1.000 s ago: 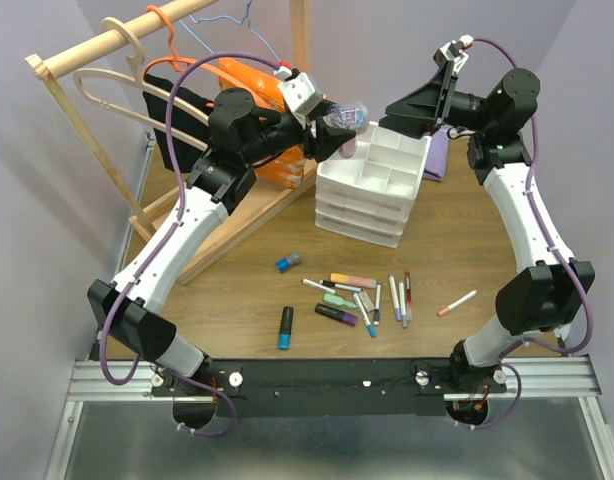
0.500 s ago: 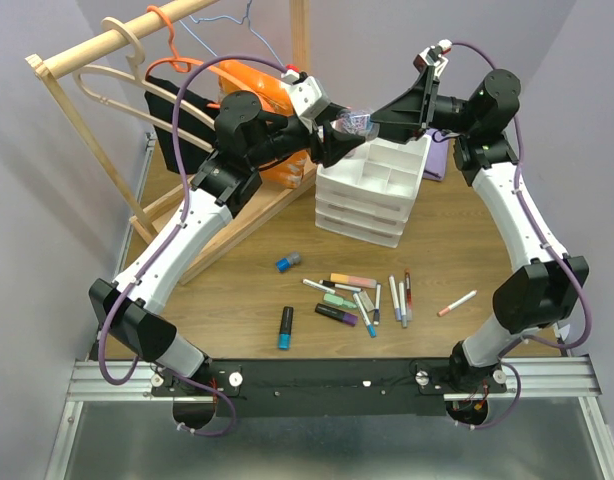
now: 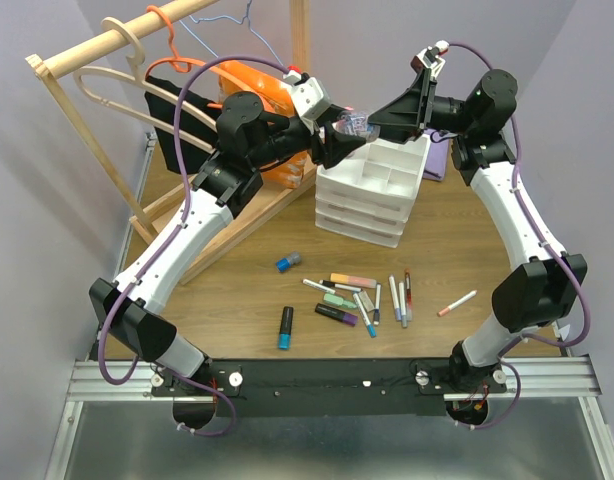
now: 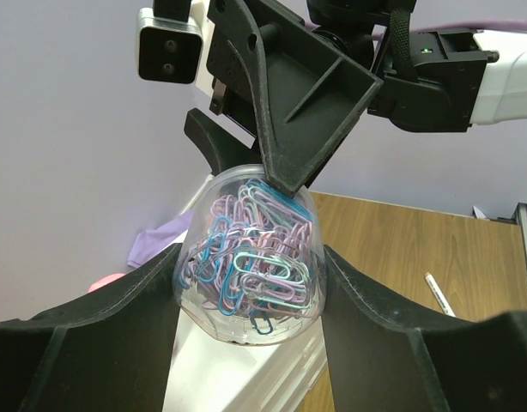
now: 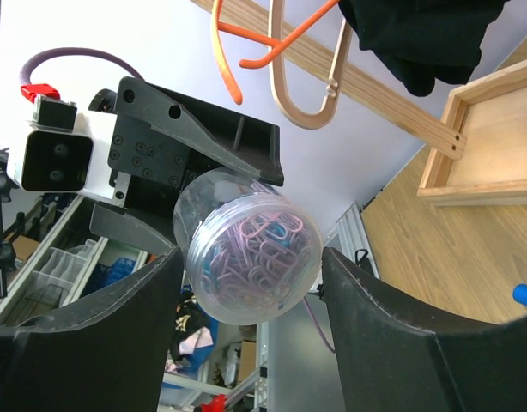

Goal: Sort the stationery into containers
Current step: Pick up the stationery from the center of the board, then place the stationery in the storage box.

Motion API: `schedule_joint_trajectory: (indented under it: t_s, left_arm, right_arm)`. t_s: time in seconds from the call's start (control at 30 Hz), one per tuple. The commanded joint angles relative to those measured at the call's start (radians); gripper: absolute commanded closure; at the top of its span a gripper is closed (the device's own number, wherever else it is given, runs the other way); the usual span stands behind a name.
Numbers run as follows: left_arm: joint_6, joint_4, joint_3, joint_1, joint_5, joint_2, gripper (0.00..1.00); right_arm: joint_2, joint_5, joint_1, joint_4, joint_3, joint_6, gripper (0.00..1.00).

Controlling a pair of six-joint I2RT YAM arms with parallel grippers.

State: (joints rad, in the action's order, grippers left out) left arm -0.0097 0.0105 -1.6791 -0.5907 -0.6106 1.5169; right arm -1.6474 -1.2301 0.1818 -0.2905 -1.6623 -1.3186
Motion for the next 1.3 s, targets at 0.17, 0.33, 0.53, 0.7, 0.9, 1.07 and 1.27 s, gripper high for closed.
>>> schedule_joint_trajectory:
  t_s: [0.17, 0.33, 0.53, 0.7, 0.9, 1.07, 1.27]
  left_arm:
    - [-0.035, 0.112, -0.028, -0.034, -0.011, 0.006, 1.00]
    - [-0.038, 0.131, -0.010, -0.043, -0.008, 0.008, 1.00]
    - [-0.038, 0.149, -0.014, -0.054, -0.005, 0.025, 1.00]
    - [-0.029, 0.154, -0.008, -0.055, 0.011, 0.037, 1.00]
    - [-0.015, 0.170, 0.013, -0.050, 0.006, 0.057, 1.00]
    - [-0.013, 0.175, 0.032, -0.050, 0.021, 0.063, 0.98]
    - [0.104, 0.082, 0.030, -0.049, 0.110, 0.031, 0.19]
  right_arm:
    - [-0.009, -0.045, 0.019, -0.036, 0.059, -0.042, 0.23]
    - [-0.003, -0.051, 0.025, -0.070, 0.065, -0.063, 0.22]
    - [0.004, -0.057, 0.030, -0.081, 0.064, -0.070, 0.28]
    - [0.021, -0.063, 0.030, -0.082, 0.070, -0.064, 0.39]
    - [0.054, -0.094, 0.035, -0.062, 0.084, -0.039, 0.43]
    - [0.074, -0.103, 0.035, -0.041, 0.105, -0.001, 0.69]
    - [0.093, -0.124, 0.016, 0.043, 0.076, 0.125, 0.93]
